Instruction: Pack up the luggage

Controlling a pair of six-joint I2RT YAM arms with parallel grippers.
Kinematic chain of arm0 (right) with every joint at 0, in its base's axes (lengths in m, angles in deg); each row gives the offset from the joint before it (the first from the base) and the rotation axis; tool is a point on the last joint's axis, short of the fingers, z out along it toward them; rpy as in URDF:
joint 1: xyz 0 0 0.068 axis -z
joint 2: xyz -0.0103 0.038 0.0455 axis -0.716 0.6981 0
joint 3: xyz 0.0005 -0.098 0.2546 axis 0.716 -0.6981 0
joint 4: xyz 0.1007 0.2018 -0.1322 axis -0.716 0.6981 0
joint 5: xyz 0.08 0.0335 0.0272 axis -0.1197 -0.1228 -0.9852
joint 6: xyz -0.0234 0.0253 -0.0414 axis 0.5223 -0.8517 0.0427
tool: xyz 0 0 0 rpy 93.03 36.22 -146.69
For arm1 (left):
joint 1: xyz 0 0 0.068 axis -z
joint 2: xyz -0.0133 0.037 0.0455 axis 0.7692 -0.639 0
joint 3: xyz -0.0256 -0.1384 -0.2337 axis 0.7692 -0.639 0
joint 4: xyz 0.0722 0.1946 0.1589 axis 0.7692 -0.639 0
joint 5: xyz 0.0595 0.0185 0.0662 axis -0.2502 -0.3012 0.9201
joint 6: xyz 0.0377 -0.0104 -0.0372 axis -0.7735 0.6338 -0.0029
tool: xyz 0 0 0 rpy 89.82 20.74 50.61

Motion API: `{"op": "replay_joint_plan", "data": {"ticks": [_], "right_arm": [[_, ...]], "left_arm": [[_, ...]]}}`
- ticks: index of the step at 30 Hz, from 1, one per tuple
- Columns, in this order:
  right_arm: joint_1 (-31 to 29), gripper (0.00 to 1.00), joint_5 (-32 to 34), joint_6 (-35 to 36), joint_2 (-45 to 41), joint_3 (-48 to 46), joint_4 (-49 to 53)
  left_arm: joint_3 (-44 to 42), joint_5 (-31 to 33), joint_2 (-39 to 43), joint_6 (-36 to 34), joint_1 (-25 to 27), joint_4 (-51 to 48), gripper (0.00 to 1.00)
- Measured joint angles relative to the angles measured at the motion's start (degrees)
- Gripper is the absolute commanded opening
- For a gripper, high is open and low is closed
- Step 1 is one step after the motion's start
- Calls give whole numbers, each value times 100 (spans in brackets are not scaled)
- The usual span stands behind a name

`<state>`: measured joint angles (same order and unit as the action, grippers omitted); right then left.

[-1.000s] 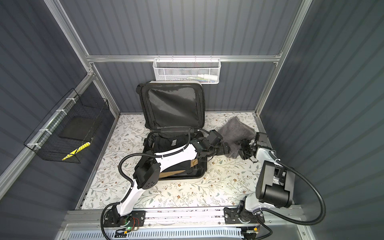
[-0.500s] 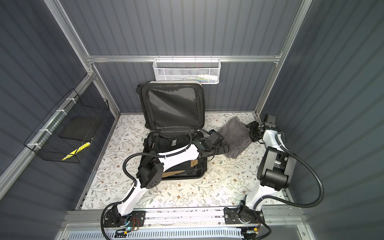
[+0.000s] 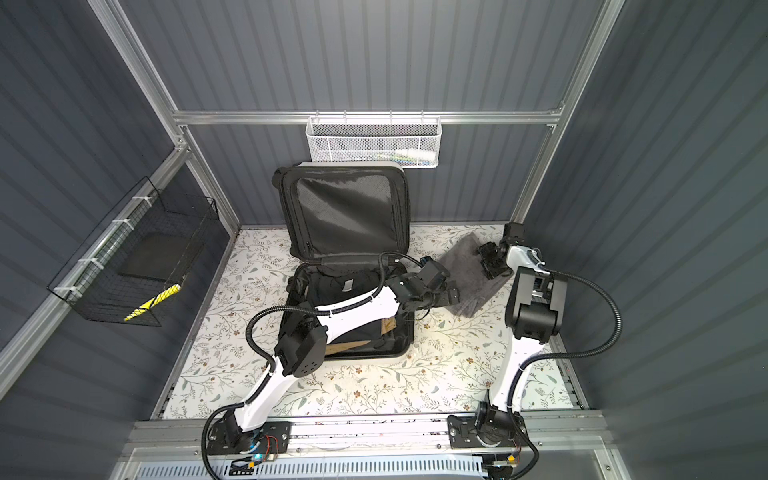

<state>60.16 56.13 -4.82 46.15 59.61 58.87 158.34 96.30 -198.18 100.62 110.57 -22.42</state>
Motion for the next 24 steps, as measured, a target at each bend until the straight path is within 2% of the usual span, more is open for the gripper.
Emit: {"op": "replay_joint_plan", "data": {"ticks": [5,13,24], "right_arm": [[103,70,74,-203,-160,-393,-216],[490,69,225,-354,-962,-1550,-481],[925,70,376,-422,-1775,-2559,-538]], "left_arm": [[70,0,-103,0,0,-26,100],[96,-2,-304,7,7,-131,100],[741,-7,-942,46,92,-234,99]]}}
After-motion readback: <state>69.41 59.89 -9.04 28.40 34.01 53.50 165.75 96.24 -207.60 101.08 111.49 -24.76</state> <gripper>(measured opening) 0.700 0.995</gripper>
